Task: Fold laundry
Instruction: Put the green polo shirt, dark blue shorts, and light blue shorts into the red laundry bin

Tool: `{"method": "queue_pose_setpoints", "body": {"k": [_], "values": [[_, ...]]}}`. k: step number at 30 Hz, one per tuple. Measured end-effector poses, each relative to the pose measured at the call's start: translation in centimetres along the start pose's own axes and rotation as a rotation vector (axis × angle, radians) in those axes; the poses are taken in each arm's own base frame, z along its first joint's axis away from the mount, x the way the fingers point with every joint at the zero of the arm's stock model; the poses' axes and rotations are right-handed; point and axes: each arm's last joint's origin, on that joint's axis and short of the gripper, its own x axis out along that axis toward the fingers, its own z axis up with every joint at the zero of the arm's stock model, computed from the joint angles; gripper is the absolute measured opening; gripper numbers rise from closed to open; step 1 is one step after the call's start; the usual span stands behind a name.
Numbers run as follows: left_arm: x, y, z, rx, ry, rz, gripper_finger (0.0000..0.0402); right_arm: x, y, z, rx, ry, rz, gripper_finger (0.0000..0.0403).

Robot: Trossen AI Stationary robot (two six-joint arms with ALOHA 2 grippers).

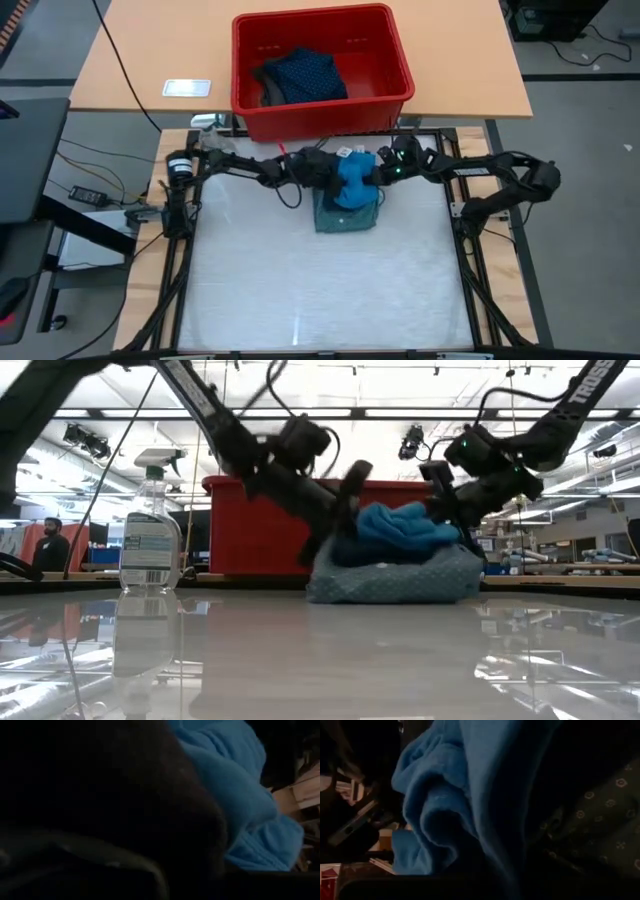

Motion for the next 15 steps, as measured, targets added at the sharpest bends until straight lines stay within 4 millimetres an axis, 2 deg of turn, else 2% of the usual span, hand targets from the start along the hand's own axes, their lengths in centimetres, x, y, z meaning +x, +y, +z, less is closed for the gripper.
{"method": "queue_pose_setpoints", "body": {"k": [2, 5, 10, 13, 15], "values": [[-1.1, -0.1, 0.8, 0.004, 0.027, 0.040, 0.0040, -0.4, 0.5, 0.3, 0.002, -0.017, 0.015, 0.0069], [-1.5, 0.7, 0.8, 0.010, 0.071, 0.093, 0.0040, -0.6, 0.6, 0.2, 0.014, -0.018, 0.007, 0.0069], [-1.3, 1.6, 0.7, -0.068, 0.101, 0.130, 0.0043, 0.3, -0.9, -0.1, 0.043, 0.012, -0.081, 0.0069], [-1.4, 1.8, 0.5, -0.099, 0.121, 0.151, 0.0092, 0.9, -1.5, -0.3, 0.053, 0.030, -0.104, 0.0070], [-1.9, 1.9, 0.4, -0.111, 0.147, 0.179, 0.0142, 1.1, -1.7, -0.5, 0.054, 0.029, -0.132, 0.0100]]}}
